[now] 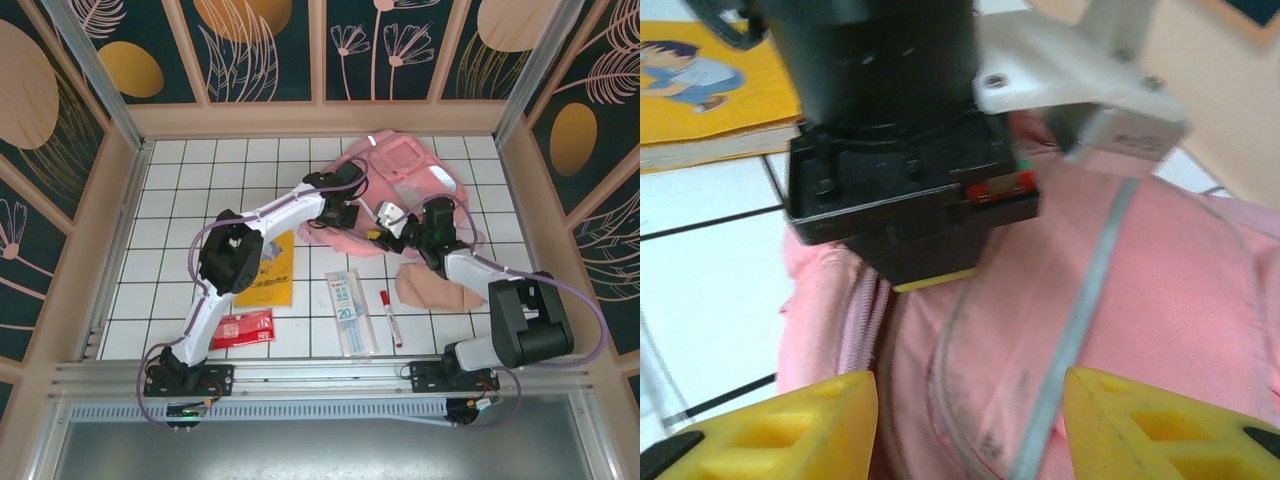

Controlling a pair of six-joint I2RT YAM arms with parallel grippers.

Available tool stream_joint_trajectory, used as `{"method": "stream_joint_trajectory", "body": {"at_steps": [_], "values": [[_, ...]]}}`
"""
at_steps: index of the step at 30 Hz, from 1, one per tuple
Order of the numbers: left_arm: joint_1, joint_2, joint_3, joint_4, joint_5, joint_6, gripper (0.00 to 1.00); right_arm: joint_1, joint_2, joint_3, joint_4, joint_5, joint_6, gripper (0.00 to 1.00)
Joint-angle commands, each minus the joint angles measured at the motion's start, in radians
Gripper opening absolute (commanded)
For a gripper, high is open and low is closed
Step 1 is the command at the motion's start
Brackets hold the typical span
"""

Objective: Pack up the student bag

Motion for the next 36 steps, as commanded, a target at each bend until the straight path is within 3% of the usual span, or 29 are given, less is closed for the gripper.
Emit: {"method": "stream_joint_trajectory", "body": {"at_steps": [1, 12, 15, 18, 21, 27, 31, 36], "values": [[0.037, -0.075, -0.024, 0.009, 0.007, -0.027, 0.00, 0.041, 0.052, 0.046, -0.125, -0.056, -0.066, 0.54], [0.045, -0.233, -0.262, 0.250, 0.112, -0.083, 0.00, 0.126, 0.183, 0.126, -0.104, 0.159, -0.069, 0.54], [0.058, -0.277, -0.341, 0.333, 0.134, -0.112, 0.00, 0.139, 0.209, 0.130, -0.098, 0.207, -0.112, 0.43], [0.092, -0.334, -0.455, 0.454, 0.165, -0.152, 0.00, 0.142, 0.215, 0.121, -0.100, 0.212, -0.144, 0.14], [0.129, -0.379, -0.551, 0.547, 0.141, -0.143, 0.00, 0.134, 0.205, 0.095, -0.100, 0.219, -0.175, 0.00], [0.206, -0.428, -0.661, 0.664, -0.003, -0.091, 0.00, 0.075, 0.157, 0.040, -0.093, 0.176, -0.197, 0.00], [0.232, -0.459, -0.708, 0.763, -0.004, -0.109, 0.00, 0.047, 0.132, 0.037, -0.112, 0.154, -0.211, 0.00], [0.214, -0.447, -0.719, 0.855, 0.211, -0.212, 0.00, 0.055, 0.089, 0.086, -0.152, 0.011, -0.147, 0.37]]}}
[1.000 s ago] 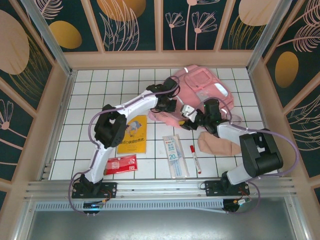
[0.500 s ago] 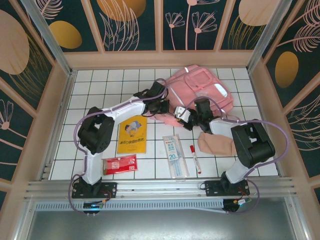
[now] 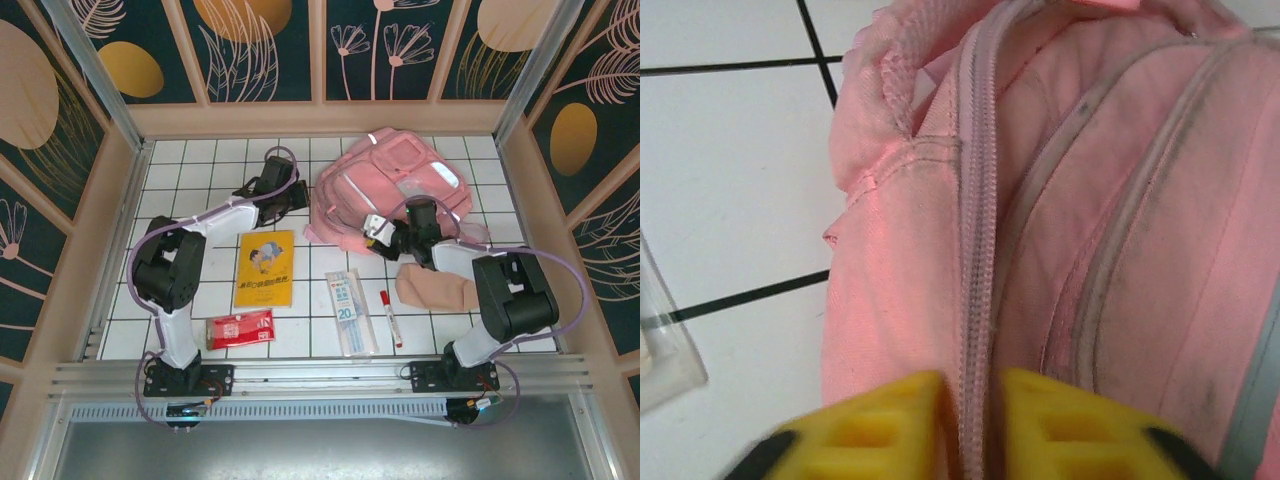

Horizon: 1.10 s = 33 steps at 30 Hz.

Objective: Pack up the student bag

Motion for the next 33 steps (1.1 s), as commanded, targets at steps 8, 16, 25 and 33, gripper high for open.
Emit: {"method": "stream_joint_trajectory", "body": {"at_steps": [8, 16, 25, 33], "values": [[-0.059, -0.014, 0.032, 0.005, 0.216, 0.013, 0.09, 0.047, -0.075, 0.081, 0.081, -0.096, 0.178, 0.49], [-0.129, 0.051, 0.204, -0.241, 0.024, 0.254, 0.50, 0.017, -0.109, 0.020, 0.247, -0.105, 0.326, 0.50], [-0.155, 0.205, 0.396, -0.469, -0.114, 0.322, 0.61, -0.007, -0.160, -0.043, 0.289, -0.118, 0.360, 0.50], [-0.158, 0.273, 0.460, -0.513, -0.150, 0.283, 0.57, 0.026, -0.108, 0.005, 0.139, -0.144, 0.239, 0.50]]}}
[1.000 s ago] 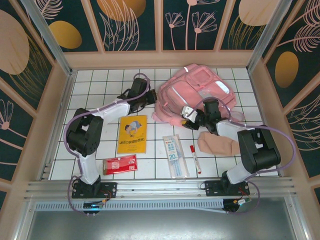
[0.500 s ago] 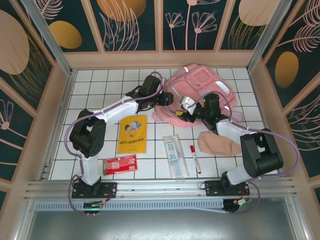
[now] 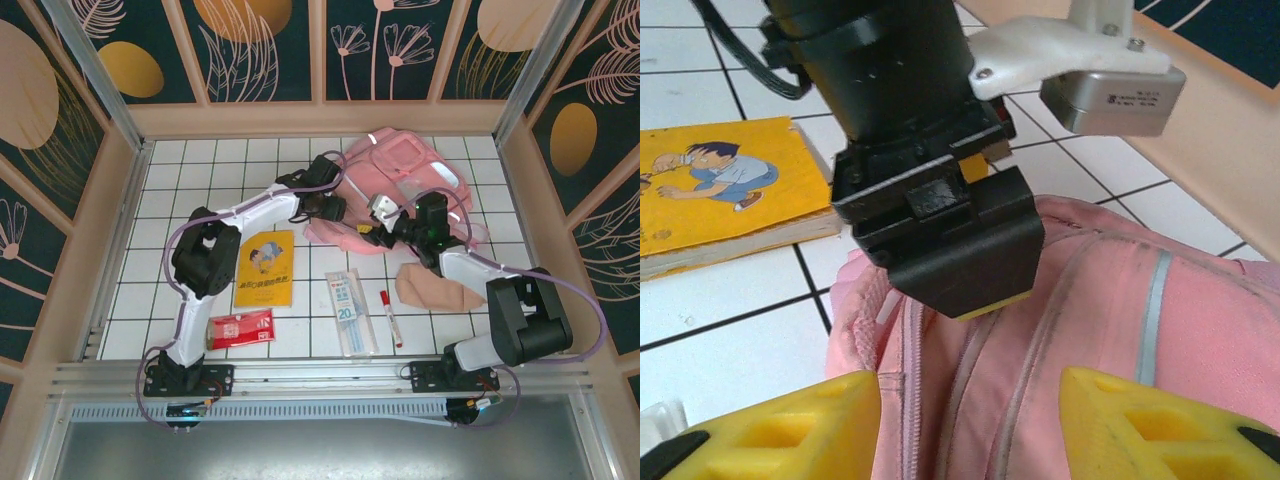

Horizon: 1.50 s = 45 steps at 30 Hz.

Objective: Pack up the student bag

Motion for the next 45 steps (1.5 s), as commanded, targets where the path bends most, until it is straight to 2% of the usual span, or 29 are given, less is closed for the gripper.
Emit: {"method": "stream_joint_trajectory", "body": {"at_steps": [1, 5, 9, 15, 19, 22, 25, 26, 31, 34, 38, 45], "values": [[-0.006, 0.027, 0.054, -0.063, -0.045, -0.013, 0.54, 0.028, 0.040, 0.047, -0.095, -0.015, -0.081, 0.50], [-0.006, 0.043, 0.075, -0.087, -0.072, -0.021, 0.46, 0.053, 0.104, 0.087, -0.165, 0.022, -0.133, 0.50], [-0.006, 0.045, 0.074, -0.086, -0.099, -0.023, 0.22, 0.063, 0.159, 0.123, -0.220, 0.049, -0.160, 0.51], [-0.004, 0.021, 0.058, -0.056, -0.064, -0.012, 0.00, 0.078, 0.234, 0.147, -0.299, 0.152, -0.216, 0.47], [0.011, -0.035, 0.006, -0.002, -0.021, -0.007, 0.00, 0.084, 0.245, 0.125, -0.299, 0.226, -0.260, 0.38], [0.049, -0.102, -0.071, 0.081, 0.065, -0.044, 0.00, 0.082, 0.242, 0.111, -0.297, 0.263, -0.285, 0.18], [0.098, -0.184, -0.190, 0.216, 0.176, -0.083, 0.00, 0.072, 0.238, 0.097, -0.284, 0.275, -0.294, 0.02], [0.113, -0.210, -0.230, 0.261, 0.206, -0.092, 0.00, 0.067, 0.238, 0.094, -0.282, 0.273, -0.292, 0.00], [0.151, -0.318, -0.397, 0.450, 0.273, -0.093, 0.00, 0.038, 0.227, 0.083, -0.274, 0.260, -0.295, 0.00], [0.159, -0.344, -0.448, 0.509, 0.285, -0.115, 0.00, 0.016, 0.220, 0.081, -0.280, 0.232, -0.298, 0.00], [0.182, -0.323, -0.452, 0.506, 0.286, -0.166, 0.00, -0.001, 0.197, 0.074, -0.313, 0.164, -0.337, 0.00], [0.223, -0.293, -0.462, 0.524, 0.342, -0.233, 0.00, -0.041, 0.168, 0.073, -0.341, 0.149, -0.342, 0.00]]}}
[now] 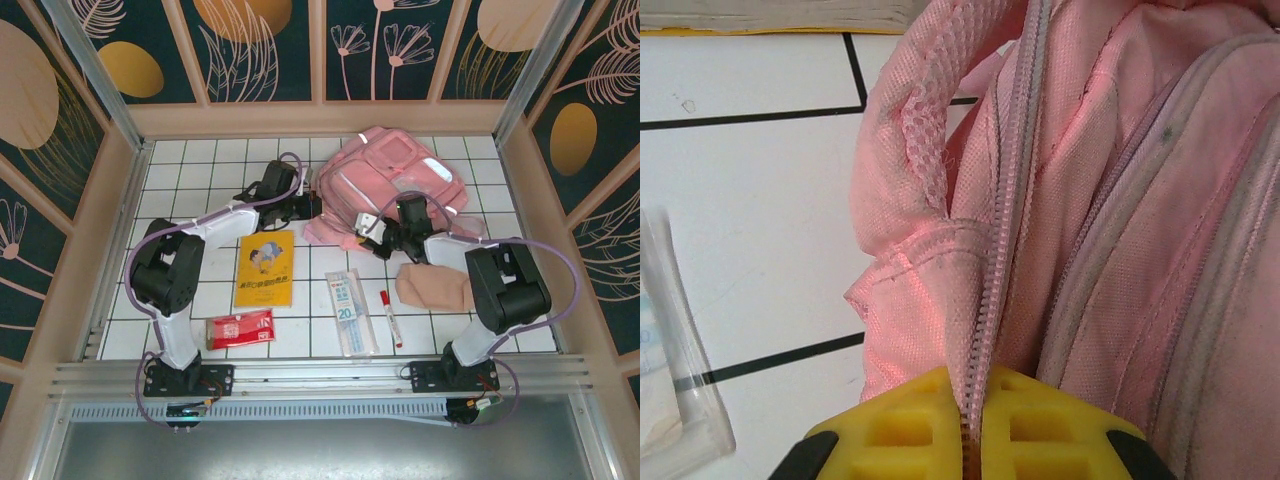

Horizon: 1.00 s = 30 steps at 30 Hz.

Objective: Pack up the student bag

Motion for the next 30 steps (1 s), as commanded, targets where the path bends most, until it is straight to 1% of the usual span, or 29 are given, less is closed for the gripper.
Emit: {"method": "stream_joint_trajectory", "body": {"at_steps": [1, 3, 9, 10, 11, 13, 16, 18, 21, 24, 28, 30], "values": [[0.083, -0.007, 0.000, 0.057, -0.026, -0.043, 0.00, -0.071, -0.033, -0.023, -0.104, 0.060, -0.014, 0.00], [0.092, 0.004, 0.004, 0.046, -0.010, -0.060, 0.00, -0.080, -0.035, -0.018, -0.117, 0.051, -0.020, 0.00], [0.098, 0.060, 0.042, -0.076, -0.069, -0.111, 0.00, -0.067, -0.034, -0.019, -0.130, 0.013, -0.041, 0.00], [0.099, 0.067, 0.045, -0.088, -0.083, -0.122, 0.01, -0.062, -0.035, -0.023, -0.127, 0.010, -0.044, 0.00], [0.098, 0.073, 0.046, -0.098, -0.100, -0.133, 0.06, -0.059, -0.038, -0.026, -0.128, -0.010, -0.052, 0.00], [0.099, 0.080, 0.041, -0.100, -0.102, -0.143, 0.07, -0.056, -0.044, -0.031, -0.121, -0.045, -0.051, 0.00], [0.098, 0.085, 0.039, -0.099, -0.093, -0.149, 0.07, -0.048, -0.044, -0.026, -0.123, -0.058, -0.054, 0.00], [0.099, 0.082, 0.033, -0.087, -0.077, -0.143, 0.07, -0.045, -0.036, -0.018, -0.133, -0.057, -0.061, 0.00], [0.098, 0.074, 0.029, -0.091, -0.087, -0.135, 0.07, -0.043, -0.032, -0.015, -0.137, -0.056, -0.067, 0.00], [0.102, 0.070, 0.041, -0.119, -0.128, -0.113, 0.00, -0.044, -0.035, -0.019, -0.147, -0.050, -0.083, 0.00], [0.133, 0.086, 0.067, -0.125, -0.171, -0.079, 0.00, -0.055, -0.045, -0.031, -0.171, 0.004, -0.124, 0.00], [0.139, 0.098, 0.091, -0.132, -0.217, -0.035, 0.00, -0.057, -0.049, -0.025, -0.191, 0.038, -0.141, 0.00]]}}
